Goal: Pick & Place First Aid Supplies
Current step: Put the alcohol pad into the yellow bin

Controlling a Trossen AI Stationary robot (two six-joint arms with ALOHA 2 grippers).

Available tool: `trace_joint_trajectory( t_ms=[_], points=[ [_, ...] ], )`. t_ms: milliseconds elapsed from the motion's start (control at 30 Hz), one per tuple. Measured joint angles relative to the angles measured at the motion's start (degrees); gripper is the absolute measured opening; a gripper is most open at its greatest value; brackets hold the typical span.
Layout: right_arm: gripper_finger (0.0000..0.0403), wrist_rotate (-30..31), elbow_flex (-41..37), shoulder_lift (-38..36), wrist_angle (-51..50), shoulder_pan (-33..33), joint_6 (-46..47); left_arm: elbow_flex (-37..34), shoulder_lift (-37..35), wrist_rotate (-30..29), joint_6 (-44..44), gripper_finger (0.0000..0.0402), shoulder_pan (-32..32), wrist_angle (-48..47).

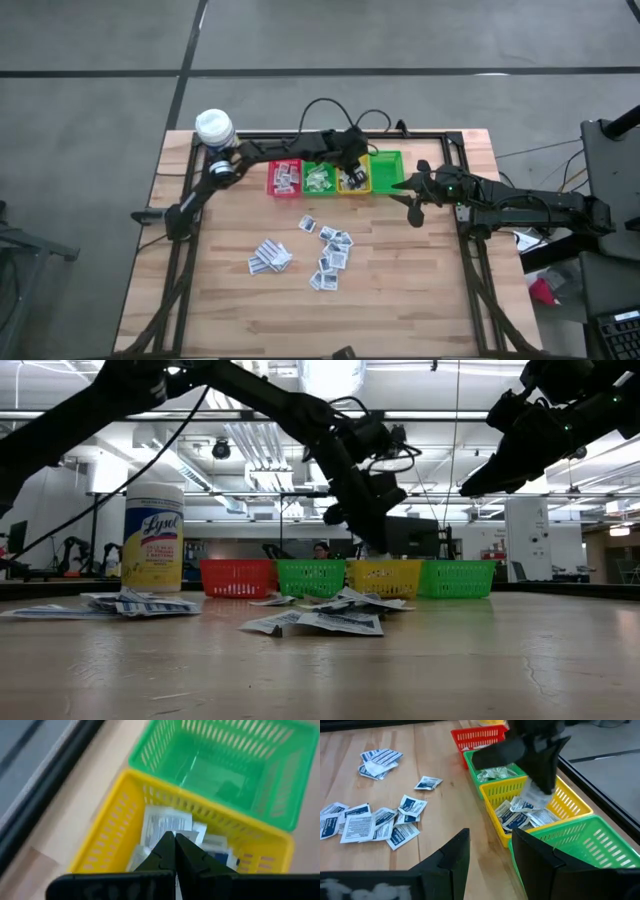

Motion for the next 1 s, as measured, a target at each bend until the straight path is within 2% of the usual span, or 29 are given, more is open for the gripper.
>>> trace_joint_trajectory(
  t_ms=[433,600,767,1000],
  points=[
    [0.0146,0.0,0.0,0.0,-0.4,0.0,-0.1,-3.9,0.7,0.6,-1.6,0.0001,-0.1,2.0],
    [0.0146,0.0,0.0,0.0,-0.4,0.0,-0.1,-4.5,0.7,0.6,-2.0,0.0018,-0.1,2.4],
    [0.0146,0.0,0.0,0.0,-0.4,0.0,0.0,-4.5,0.7,0.6,-1.2,0.0062,-0.1,3.7],
    [0.0146,0.0,0.0,0.0,-0.4,0.0,0.1,-1.8,0.5,0.3,-0.1,0.016,-0.1,4.0]
  ],
)
